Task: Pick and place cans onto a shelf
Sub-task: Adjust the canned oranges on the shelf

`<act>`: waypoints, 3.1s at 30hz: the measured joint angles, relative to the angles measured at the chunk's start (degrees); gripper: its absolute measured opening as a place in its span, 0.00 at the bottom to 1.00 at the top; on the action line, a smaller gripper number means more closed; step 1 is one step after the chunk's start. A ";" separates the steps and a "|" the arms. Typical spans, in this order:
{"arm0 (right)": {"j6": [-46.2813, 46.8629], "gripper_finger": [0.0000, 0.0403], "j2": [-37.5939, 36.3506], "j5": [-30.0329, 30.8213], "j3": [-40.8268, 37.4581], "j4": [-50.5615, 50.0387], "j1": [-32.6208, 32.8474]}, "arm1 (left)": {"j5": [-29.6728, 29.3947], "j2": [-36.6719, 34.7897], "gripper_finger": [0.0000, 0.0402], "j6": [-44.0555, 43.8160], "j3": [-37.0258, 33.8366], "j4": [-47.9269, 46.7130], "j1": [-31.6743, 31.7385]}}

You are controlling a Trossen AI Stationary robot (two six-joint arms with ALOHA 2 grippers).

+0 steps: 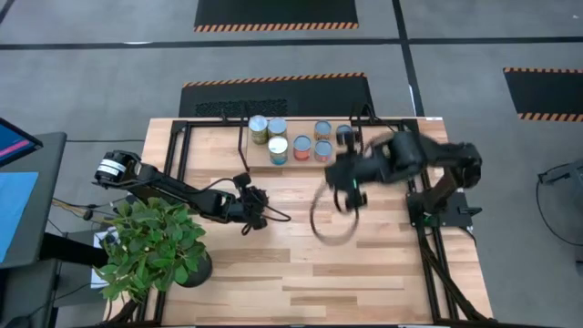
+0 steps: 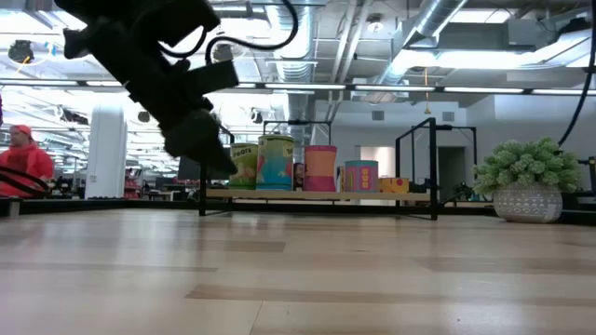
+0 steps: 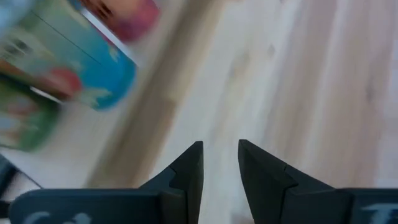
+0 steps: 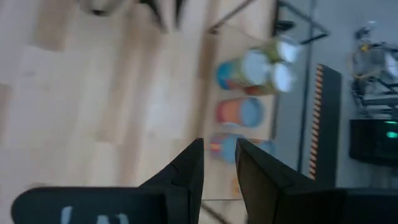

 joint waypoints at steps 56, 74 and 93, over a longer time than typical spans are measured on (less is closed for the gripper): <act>-26.45 0.29 18.66 -23.21 -0.34 8.57 -53.87 | 13.66 -13.43 0.23 28.79 34.56 -18.74 40.84; -26.66 0.22 18.67 -18.21 -10.89 10.92 -52.70 | 13.61 -13.41 0.23 30.52 34.56 -18.78 40.82; -29.69 0.10 18.69 -18.20 -20.98 16.99 -52.15 | 13.55 -13.41 0.23 31.52 34.56 -18.78 40.82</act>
